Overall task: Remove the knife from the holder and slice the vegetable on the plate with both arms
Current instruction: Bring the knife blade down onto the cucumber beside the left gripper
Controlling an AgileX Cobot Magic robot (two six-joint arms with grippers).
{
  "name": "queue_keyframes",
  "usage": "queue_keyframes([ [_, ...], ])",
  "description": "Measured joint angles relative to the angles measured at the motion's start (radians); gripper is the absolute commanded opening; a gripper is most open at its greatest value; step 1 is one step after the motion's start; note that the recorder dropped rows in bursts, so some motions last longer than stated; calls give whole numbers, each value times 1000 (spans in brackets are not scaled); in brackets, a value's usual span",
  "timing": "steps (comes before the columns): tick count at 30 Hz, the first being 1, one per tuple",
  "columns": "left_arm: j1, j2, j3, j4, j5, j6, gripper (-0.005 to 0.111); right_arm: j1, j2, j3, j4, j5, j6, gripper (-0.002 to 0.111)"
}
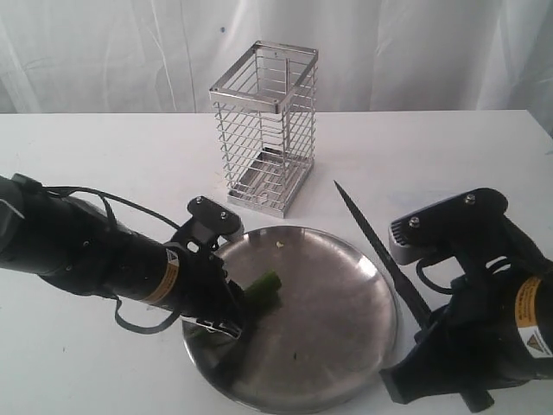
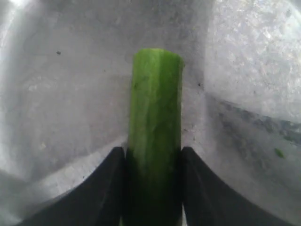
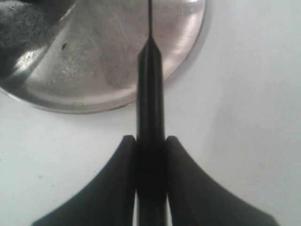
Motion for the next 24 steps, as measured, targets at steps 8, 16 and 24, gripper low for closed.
queue_keyframes([
  [8, 2, 11, -6, -8, -38, -24, 58, 0, 119, -42, 93, 42, -142, 0],
  [16, 2, 6, -6, -8, -90, -35, 65, 0, 265, -99, 83, 20, -238, 0],
  [24, 35, -83, -5, -1, -97, -65, 65, 0, 393, -166, 51, 11, -255, 0],
])
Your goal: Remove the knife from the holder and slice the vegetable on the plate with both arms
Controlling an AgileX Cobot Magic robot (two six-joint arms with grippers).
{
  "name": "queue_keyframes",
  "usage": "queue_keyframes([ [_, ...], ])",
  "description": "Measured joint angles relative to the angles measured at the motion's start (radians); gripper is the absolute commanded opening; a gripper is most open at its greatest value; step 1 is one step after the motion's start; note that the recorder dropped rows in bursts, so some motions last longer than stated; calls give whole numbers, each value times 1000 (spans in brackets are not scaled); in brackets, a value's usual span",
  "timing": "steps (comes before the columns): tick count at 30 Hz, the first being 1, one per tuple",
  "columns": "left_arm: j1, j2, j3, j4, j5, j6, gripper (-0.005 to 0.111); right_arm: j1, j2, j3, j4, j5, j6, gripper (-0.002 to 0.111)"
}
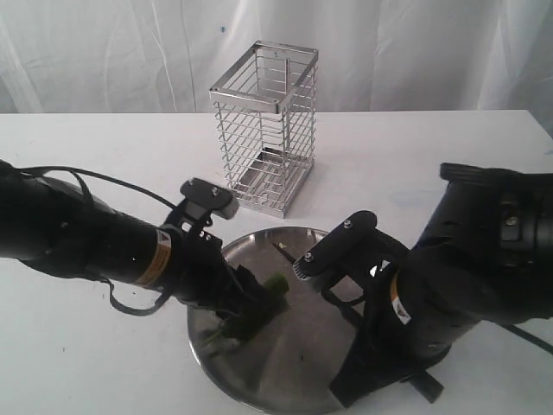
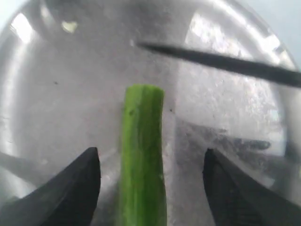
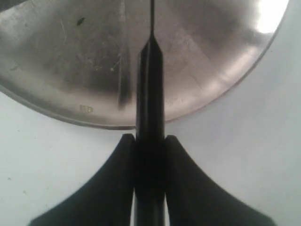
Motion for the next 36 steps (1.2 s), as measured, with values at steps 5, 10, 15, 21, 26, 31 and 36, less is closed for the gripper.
queue_keyframes([
  [5, 84, -91, 0, 0, -1, -16, 65, 0, 75, -22, -2, -19, -11, 0],
  [10, 129, -116, 0, 1, 14, -20, 65, 0, 124, -26, 29, -98, -15, 0],
  [15, 129, -116, 0, -23, 18, -18, 65, 0, 163, -28, 32, -146, -15, 0],
  [21, 129, -116, 0, -75, 14, -5, 65, 0, 210, -55, 32, -165, 29, 0],
  [26, 129, -116, 0, -89, 11, 7, 65, -7, 213, -66, 31, -167, 73, 0],
  [31, 129, -116, 0, -107, 11, 18, 65, -10, 213, -66, 45, -167, 77, 0],
  [36, 129, -116, 0, -160, 11, 52, 65, -10, 213, -66, 87, -167, 45, 0],
])
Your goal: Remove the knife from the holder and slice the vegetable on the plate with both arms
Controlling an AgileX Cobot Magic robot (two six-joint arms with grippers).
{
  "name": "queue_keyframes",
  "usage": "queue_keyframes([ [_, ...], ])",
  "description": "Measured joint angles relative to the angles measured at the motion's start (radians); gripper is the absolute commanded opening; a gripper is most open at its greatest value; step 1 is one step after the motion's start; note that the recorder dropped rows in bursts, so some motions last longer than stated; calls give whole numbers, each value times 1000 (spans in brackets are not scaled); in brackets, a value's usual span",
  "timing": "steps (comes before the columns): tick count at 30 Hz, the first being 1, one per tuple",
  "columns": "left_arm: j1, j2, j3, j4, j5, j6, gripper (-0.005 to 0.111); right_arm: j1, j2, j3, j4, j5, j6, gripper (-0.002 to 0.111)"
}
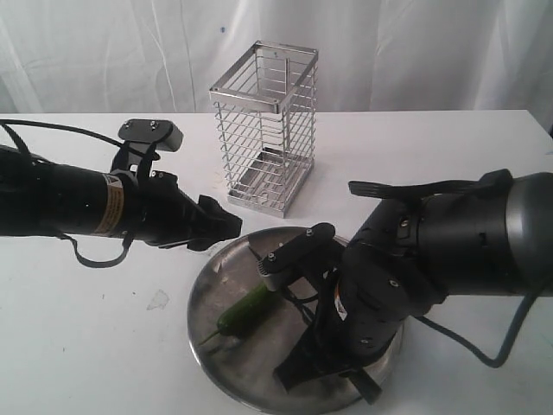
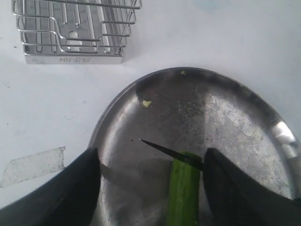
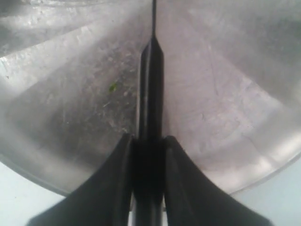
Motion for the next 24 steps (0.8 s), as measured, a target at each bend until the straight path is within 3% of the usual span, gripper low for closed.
queue_keyframes([
  [24, 0, 107, -27, -190, -45, 157, 65, 0, 0, 0, 34, 12, -18, 0],
])
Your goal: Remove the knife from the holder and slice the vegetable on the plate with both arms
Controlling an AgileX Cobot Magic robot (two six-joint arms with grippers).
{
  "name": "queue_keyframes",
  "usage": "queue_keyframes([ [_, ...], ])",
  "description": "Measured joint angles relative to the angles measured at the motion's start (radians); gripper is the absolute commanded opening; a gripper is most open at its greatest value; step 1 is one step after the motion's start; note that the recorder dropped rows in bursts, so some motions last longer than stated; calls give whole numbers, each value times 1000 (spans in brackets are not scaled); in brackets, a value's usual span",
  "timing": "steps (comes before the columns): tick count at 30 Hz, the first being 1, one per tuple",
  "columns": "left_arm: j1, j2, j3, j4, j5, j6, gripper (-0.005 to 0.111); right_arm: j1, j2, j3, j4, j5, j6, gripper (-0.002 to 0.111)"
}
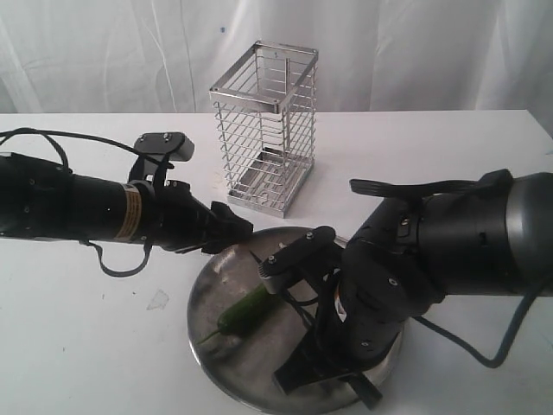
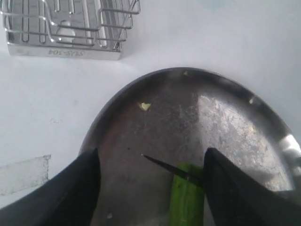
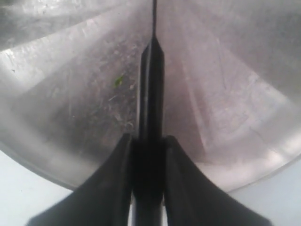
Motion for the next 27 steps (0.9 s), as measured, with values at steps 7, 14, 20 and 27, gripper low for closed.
queue_keyframes([
  [7, 0, 0, -26, 3, -16, 4, 65, 0, 0, 0, 2, 6, -8, 0],
  [14, 0, 0, -25, 24, -7, 4, 64, 0, 0, 0, 2, 2, -8, 0],
  [20, 0, 9, -25, 42, 6, 6, 48, 0, 0, 0, 2, 0, -8, 0],
  [27, 0, 68, -25, 86, -88, -11, 18, 0, 0, 0, 2, 0, -8, 0],
])
